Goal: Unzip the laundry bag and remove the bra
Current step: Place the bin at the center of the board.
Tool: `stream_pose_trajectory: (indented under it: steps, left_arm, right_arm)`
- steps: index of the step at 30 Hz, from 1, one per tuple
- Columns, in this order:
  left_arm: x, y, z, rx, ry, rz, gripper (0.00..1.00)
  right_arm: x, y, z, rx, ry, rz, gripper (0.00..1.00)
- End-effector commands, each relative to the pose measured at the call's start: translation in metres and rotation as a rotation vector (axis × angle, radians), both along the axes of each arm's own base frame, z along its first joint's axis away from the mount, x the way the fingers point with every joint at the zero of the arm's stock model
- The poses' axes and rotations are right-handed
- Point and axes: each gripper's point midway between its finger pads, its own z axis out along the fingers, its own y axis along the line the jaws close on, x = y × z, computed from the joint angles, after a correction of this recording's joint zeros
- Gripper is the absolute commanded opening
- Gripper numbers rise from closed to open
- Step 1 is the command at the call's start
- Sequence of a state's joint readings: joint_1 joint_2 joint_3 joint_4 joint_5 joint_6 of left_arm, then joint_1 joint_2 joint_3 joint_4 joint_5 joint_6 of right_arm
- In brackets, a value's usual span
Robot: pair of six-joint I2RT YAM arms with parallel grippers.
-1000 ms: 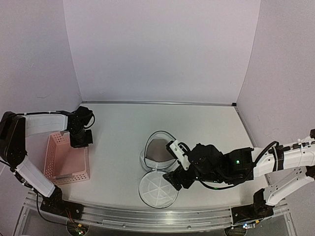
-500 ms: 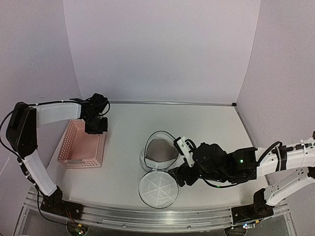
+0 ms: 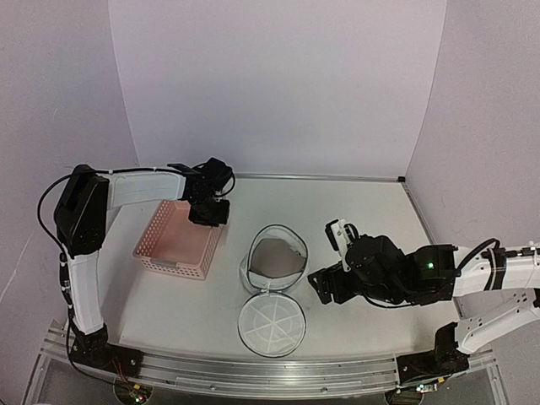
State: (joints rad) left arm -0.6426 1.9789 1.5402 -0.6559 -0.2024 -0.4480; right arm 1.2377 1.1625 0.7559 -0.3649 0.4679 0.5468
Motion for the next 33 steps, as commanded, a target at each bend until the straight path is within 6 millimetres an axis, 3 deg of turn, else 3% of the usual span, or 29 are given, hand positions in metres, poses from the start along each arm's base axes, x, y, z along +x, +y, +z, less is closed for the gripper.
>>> stream_pose_trajectory:
  steps: [1, 11, 14, 16, 22, 26, 33]
  left_arm:
    - [0.003, -0.04, 0.016, -0.056, -0.037, -0.065, 0.0]
    - [-0.026, -0.083, 0.006, -0.075, -0.01, -0.142, 0.0]
    - [-0.028, -0.084, 0.004, -0.062, -0.012, -0.148, 0.01]
    - [-0.028, -0.083, 0.008, -0.063, -0.02, -0.146, 0.08]
    - [-0.025, -0.082, 0.042, -0.087, -0.084, -0.156, 0.32]
    - [-0.024, -0.082, 0.064, -0.108, -0.121, -0.163, 0.43]
    - [-0.026, -0.066, 0.128, -0.139, -0.24, -0.139, 0.52]
  right_arm:
    - [0.003, -0.002, 0.019, 0.06, 0.01, -0.032, 0.85]
    - [0.001, 0.015, 0.028, 0.064, 0.062, 0.025, 0.78]
    - [0.003, 0.023, 0.033, 0.066, 0.071, 0.052, 0.78]
    - [0.004, 0.031, 0.035, 0.054, 0.076, 0.085, 0.78]
    - [0.014, 0.053, 0.048, 0.048, 0.089, 0.138, 0.76]
    - [0.026, 0.067, 0.046, 0.037, 0.115, 0.152, 0.74]
    - [0.054, 0.085, 0.03, 0.003, 0.157, 0.164, 0.64]
